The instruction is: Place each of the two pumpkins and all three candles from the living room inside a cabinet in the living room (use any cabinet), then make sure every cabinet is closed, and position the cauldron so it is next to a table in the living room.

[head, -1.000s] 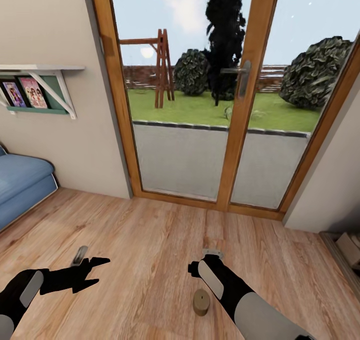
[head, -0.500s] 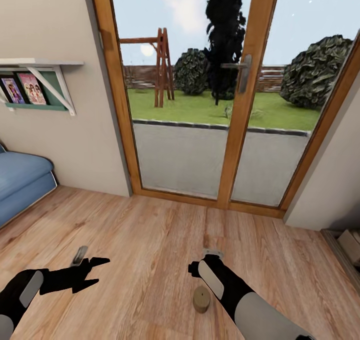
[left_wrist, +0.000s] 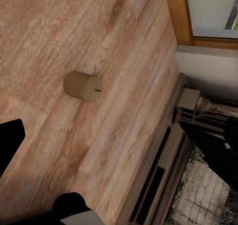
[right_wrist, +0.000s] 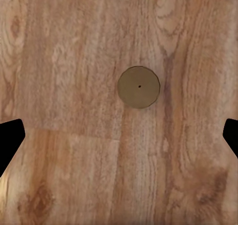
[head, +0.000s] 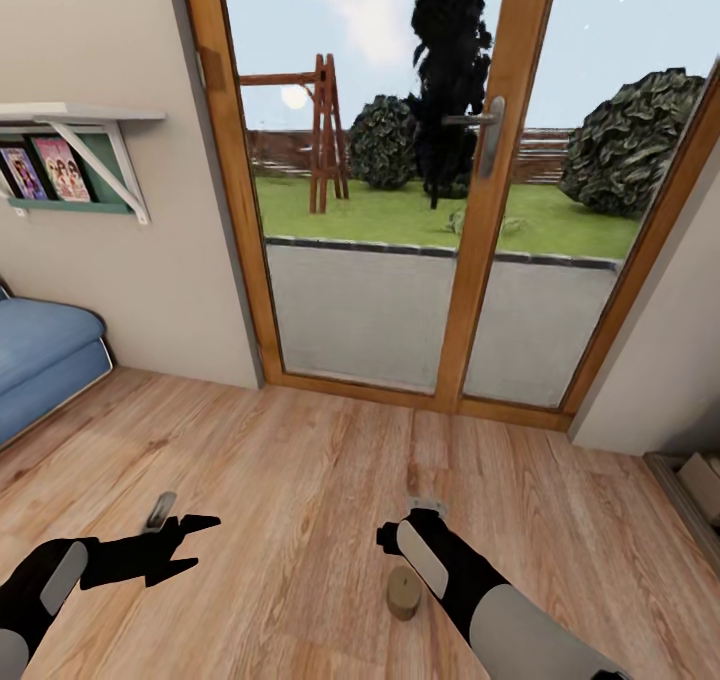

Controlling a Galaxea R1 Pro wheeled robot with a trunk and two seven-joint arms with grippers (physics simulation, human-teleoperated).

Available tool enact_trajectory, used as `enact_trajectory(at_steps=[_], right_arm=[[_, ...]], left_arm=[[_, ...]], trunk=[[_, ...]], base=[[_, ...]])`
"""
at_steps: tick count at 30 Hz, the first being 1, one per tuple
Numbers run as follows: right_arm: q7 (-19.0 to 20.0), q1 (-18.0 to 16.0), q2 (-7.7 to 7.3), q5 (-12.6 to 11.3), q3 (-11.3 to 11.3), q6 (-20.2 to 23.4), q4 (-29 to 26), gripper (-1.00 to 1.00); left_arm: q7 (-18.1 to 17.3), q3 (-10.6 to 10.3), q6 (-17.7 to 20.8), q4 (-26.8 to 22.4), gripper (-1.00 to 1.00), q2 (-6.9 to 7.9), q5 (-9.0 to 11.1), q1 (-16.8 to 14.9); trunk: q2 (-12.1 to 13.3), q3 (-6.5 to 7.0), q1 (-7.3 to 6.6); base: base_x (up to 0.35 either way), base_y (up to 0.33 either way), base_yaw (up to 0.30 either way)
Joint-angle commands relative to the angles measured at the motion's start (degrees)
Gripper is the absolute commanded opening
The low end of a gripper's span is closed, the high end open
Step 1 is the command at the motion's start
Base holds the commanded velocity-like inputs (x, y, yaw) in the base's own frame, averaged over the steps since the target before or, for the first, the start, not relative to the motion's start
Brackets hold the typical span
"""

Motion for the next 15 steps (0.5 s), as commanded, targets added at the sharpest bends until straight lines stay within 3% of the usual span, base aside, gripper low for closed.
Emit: enact_trajectory(at_steps=[1, 15], right_arm=[[0.0, 0.0, 0.02, 0.0, 0.1, 0.0, -0.1, 1.00], [0.0, 0.0, 0.09, 0.1, 0.0, -0.5, -0.6, 1.00]], left_arm=[[0.0, 0.0, 0.0, 0.0, 1.00, 0.00, 0.0, 0.0], [0.0, 0.0, 0.0, 0.0, 1.00, 0.06, 0.0, 0.0]], trunk=[[-0.4, -0.18, 0.23], [-6.0, -2.70, 3.30]], base=[[0.000, 0.000, 0.000], [0.000, 0.000, 0.000]])
